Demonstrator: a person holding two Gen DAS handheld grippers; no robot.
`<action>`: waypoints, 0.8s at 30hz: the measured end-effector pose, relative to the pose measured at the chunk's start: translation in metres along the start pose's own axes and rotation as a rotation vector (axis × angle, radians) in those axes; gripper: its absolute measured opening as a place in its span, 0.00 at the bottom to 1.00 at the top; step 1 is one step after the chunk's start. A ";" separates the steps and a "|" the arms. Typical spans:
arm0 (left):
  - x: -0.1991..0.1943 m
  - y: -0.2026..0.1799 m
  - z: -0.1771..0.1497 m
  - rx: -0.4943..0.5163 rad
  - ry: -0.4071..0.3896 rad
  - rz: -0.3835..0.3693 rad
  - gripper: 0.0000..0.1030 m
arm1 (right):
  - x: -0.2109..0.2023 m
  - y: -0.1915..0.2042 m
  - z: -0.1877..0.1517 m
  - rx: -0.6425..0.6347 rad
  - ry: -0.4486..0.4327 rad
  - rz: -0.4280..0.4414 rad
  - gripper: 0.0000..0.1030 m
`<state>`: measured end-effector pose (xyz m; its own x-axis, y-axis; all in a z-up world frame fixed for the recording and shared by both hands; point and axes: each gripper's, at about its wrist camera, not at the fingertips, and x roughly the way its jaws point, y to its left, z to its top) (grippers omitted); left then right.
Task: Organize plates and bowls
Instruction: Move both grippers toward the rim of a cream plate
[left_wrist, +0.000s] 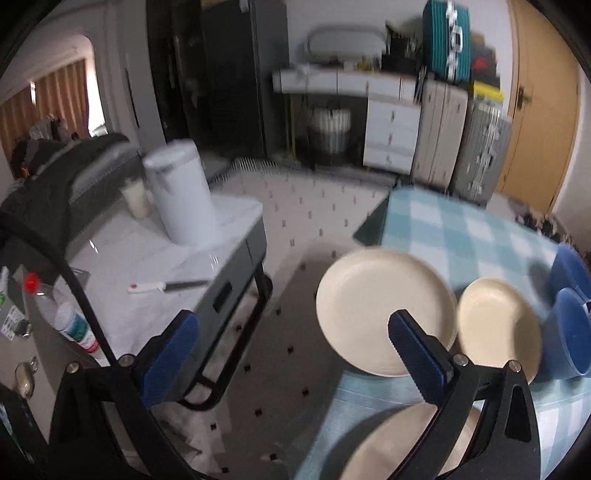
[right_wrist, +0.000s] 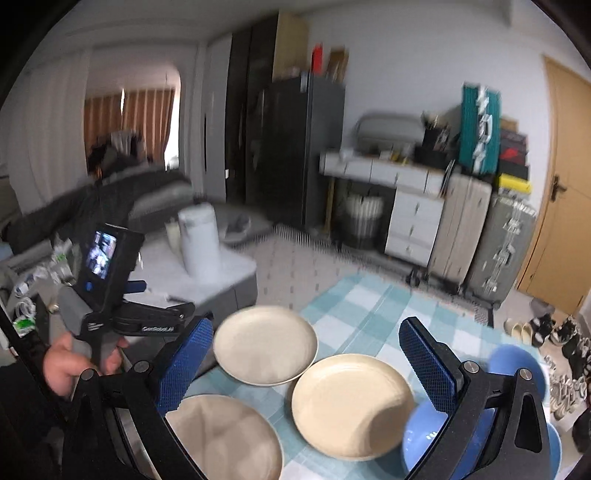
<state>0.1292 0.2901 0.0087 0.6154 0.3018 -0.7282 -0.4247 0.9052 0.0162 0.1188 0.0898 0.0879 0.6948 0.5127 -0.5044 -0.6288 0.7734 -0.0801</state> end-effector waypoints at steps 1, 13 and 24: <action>0.011 0.000 0.003 -0.004 0.026 -0.009 1.00 | 0.021 -0.001 0.005 0.007 0.040 0.008 1.00; 0.098 -0.012 0.021 0.014 0.206 -0.075 1.00 | 0.230 -0.024 0.009 0.095 0.471 0.048 1.00; 0.133 0.001 0.007 -0.069 0.293 -0.195 0.99 | 0.310 -0.023 -0.024 0.055 0.613 0.043 0.99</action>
<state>0.2157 0.3332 -0.0832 0.4765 0.0179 -0.8790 -0.3681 0.9120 -0.1809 0.3399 0.2219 -0.0869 0.3316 0.2489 -0.9100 -0.6220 0.7829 -0.0125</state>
